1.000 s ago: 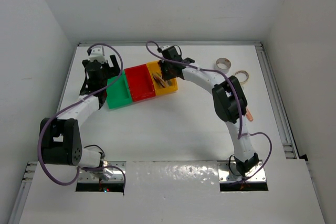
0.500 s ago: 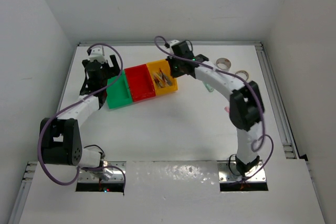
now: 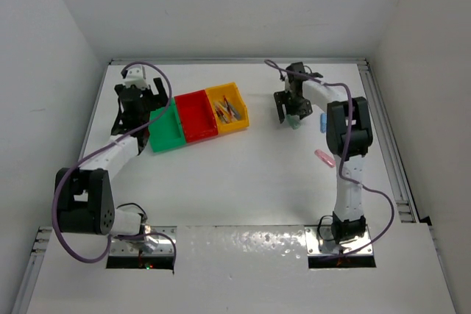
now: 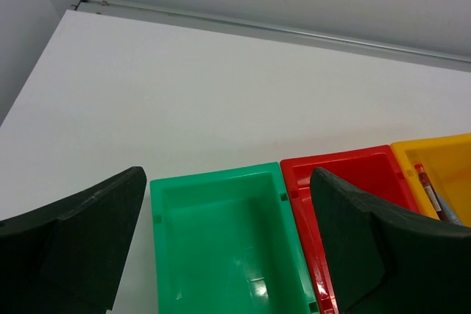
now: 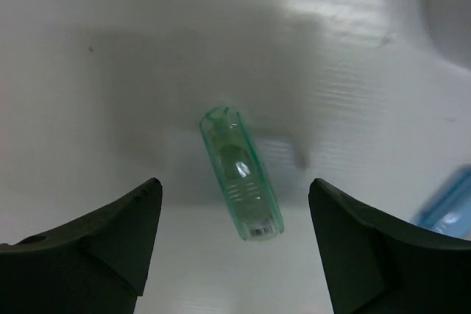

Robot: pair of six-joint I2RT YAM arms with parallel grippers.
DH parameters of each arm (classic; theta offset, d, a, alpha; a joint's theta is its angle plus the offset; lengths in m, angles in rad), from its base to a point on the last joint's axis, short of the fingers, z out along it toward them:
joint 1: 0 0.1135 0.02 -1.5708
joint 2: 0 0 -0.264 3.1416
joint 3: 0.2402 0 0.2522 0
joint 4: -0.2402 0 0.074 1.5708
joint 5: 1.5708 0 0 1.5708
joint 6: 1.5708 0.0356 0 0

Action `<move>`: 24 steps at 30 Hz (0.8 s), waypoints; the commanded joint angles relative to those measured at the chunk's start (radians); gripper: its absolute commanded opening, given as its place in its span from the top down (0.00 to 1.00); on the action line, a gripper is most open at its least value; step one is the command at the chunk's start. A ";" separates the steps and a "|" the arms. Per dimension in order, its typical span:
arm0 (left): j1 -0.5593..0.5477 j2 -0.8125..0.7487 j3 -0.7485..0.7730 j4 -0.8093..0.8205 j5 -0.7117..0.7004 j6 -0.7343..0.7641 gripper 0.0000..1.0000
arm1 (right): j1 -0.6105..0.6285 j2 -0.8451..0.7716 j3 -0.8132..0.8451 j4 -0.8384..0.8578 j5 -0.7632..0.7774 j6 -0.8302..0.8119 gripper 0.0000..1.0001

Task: Sort the stationery into containers
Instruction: Pick up the stationery from the center of the board.

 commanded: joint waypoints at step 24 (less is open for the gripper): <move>0.157 -0.331 0.123 -0.694 -0.273 0.204 0.10 | 0.149 -0.303 -0.084 0.120 -0.038 0.080 1.00</move>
